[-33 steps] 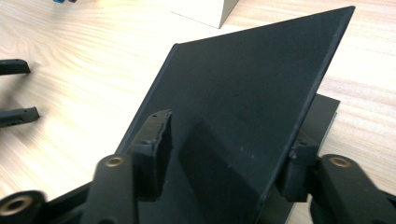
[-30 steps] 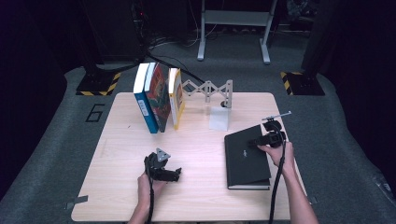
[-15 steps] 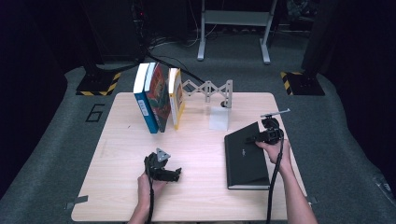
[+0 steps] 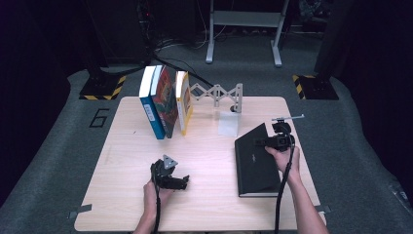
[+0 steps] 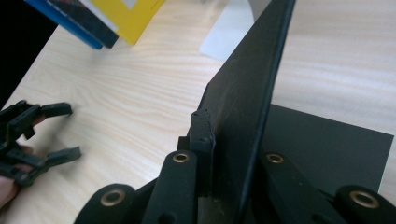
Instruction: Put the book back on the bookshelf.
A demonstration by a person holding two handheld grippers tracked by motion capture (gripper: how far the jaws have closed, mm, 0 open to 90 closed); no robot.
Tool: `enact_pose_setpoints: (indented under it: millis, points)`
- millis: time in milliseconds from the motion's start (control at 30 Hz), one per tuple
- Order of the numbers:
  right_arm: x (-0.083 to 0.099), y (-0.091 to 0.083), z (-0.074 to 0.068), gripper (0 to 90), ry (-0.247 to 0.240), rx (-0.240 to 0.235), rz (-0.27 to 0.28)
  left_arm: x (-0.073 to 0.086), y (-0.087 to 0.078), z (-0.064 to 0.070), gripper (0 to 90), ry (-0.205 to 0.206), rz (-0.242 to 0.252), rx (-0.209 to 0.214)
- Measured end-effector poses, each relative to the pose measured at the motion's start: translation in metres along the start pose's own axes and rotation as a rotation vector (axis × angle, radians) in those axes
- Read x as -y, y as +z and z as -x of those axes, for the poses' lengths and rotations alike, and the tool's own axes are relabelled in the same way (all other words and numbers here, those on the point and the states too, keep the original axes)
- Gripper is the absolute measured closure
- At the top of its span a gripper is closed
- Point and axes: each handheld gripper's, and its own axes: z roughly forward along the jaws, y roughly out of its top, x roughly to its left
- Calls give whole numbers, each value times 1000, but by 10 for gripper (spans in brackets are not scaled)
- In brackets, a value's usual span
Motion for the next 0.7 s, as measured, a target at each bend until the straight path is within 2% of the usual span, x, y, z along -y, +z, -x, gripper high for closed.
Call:
enact_pose_setpoints:
  millis: [100, 167, 200, 267, 333, 367, 433, 700]
  points:
    - [-2, -5, -5, 836, -11, 37, 27, 0, 0, 0, 23, -1, 11, 1]
    - [-1, -12, -7, 837, -28, 71, 71, 0, 0, 0, 28, 1, 11, 2]
    - [-1, -12, -7, 837, -28, 71, 71, 0, 0, 0, 29, 1, 11, 2]
    - [-1, -18, -9, 837, -48, 106, 120, 1, 0, 0, 32, 6, 11, 2]
    - [-1, -21, -9, 837, -56, 118, 140, 1, 0, 0, 34, 6, 12, 3]
    - [0, -26, -11, 839, -73, 145, 178, 0, 0, 0, 36, 6, 11, 4]
    - [0, -28, -12, 839, -79, 157, 198, 0, 0, 0, 36, 8, 7, 6]
    - [1, -35, -21, 838, -170, 254, 323, 0, -1, 0, 38, 9, 3, 6]
